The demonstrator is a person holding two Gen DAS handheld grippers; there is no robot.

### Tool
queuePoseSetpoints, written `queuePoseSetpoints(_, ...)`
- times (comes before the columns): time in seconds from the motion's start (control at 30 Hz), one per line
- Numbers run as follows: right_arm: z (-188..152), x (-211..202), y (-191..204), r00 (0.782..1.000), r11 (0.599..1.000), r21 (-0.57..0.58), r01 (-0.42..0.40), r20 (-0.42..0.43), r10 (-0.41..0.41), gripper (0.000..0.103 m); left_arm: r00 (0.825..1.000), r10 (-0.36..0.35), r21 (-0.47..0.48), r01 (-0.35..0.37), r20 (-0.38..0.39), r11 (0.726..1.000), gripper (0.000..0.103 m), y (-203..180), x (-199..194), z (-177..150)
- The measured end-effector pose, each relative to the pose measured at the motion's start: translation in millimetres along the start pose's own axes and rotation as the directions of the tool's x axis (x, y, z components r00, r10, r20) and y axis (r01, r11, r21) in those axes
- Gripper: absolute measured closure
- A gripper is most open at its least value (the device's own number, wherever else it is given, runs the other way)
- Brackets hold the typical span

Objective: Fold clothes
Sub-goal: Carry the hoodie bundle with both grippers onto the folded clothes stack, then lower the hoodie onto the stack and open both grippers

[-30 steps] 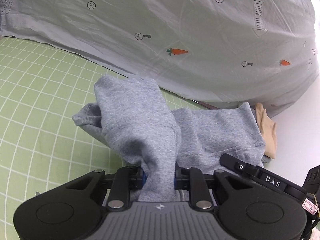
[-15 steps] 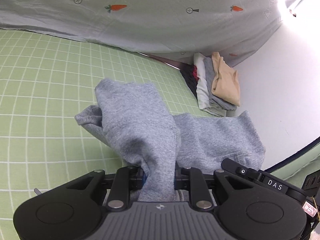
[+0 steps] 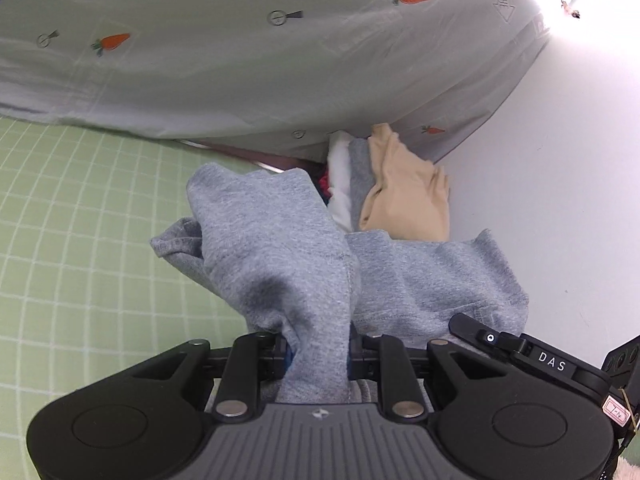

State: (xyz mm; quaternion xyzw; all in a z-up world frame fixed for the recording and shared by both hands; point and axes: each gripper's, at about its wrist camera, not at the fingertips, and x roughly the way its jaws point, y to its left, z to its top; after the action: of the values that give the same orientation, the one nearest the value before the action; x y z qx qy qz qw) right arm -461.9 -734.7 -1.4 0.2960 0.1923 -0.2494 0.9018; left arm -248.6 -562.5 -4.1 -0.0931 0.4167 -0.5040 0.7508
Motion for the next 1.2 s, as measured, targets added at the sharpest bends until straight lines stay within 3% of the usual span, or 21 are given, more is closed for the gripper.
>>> queuePoseSetpoints(0.23, 100, 8, -73, 0.993, 0.999, -0.011, -0.037, 0.110, 0.038, 0.081, 0.994, -0.086, 0.076, 0.081, 0.065, 0.994, 0.081, -73, 72, 56)
queuePoseSetpoints(0.43, 186, 29, -121, 0.970, 0.999, -0.035, -0.025, 0.241, 0.033, 0.081, 0.979, -0.160, 0.131, 0.144, 0.127, 0.981, 0.081, -110, 144, 117)
queuePoseSetpoints(0.57, 235, 65, -149, 0.949, 0.998, -0.061, -0.002, 0.314, 0.021, 0.082, 0.972, -0.168, 0.190, 0.137, 0.162, 0.972, 0.080, -121, 194, 157)
queuePoseSetpoints(0.63, 251, 89, -160, 0.944, 0.996, -0.078, 0.046, 0.330, -0.017, 0.082, 0.979, -0.127, 0.188, 0.095, 0.162, 0.977, 0.079, -120, 226, 170)
queuePoseSetpoints(0.77, 259, 156, -185, 0.950, 0.978, -0.095, 0.185, 0.273, -0.153, 0.078, 0.995, -0.004, 0.156, -0.011, 0.095, 0.988, 0.067, -98, 298, 182)
queuePoseSetpoints(0.8, 255, 173, -192, 0.949, 0.971, -0.093, 0.220, 0.250, -0.191, 0.073, 0.997, 0.039, 0.150, -0.049, 0.068, 0.988, 0.063, -89, 313, 180)
queuePoseSetpoints(0.87, 245, 202, -207, 0.943, 0.958, -0.073, 0.277, 0.214, -0.256, 0.066, 0.999, 0.049, 0.122, -0.051, 0.019, 0.991, 0.054, -71, 334, 176)
queuePoseSetpoints(1.0, 233, 220, -224, 0.937, 0.962, 0.005, 0.273, 0.224, -0.267, 0.045, 1.000, 0.013, 0.037, -0.014, 0.009, 0.999, 0.031, -46, 349, 170)
queuePoseSetpoints(1.2, 228, 225, -216, 0.916, 0.943, -0.041, 0.329, 0.255, -0.309, 0.037, 0.996, 0.084, 0.124, -0.086, 0.022, 0.989, 0.019, -53, 345, 169)
